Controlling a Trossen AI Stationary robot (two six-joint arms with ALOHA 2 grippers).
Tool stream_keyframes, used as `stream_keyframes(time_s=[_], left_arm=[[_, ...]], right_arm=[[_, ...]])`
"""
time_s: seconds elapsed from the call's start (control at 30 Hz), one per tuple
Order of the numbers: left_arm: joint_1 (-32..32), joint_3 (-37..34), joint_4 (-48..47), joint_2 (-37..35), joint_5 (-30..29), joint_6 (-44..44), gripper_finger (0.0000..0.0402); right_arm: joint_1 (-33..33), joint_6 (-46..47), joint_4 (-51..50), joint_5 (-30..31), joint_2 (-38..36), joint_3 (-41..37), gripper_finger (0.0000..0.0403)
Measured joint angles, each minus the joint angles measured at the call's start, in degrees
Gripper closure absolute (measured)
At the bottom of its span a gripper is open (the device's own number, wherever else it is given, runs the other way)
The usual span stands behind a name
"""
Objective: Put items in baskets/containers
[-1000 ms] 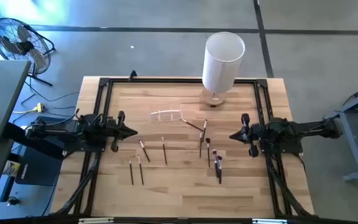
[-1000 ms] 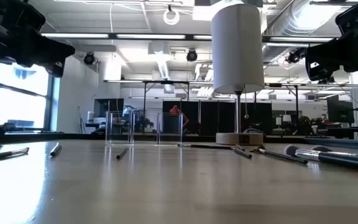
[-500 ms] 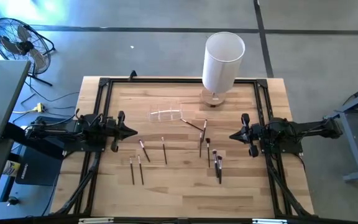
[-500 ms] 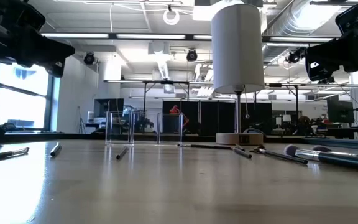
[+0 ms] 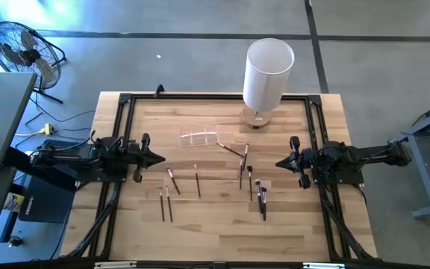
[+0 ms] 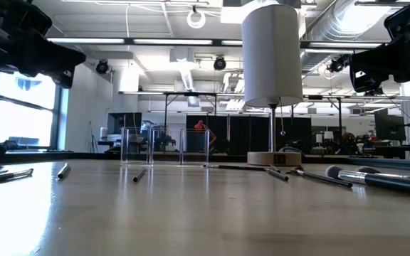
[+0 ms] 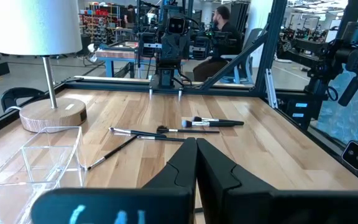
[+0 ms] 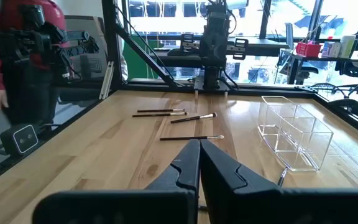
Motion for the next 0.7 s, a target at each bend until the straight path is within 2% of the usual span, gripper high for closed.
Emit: stream_keyframes(time_s=[0.7], left_arm=[[0.00, 0.00, 0.01, 0.00, 0.00, 0.00, 0.0401]], right_arm=[[-0.01, 0.01, 0.00, 0.00, 0.00, 0.00, 0.0395]])
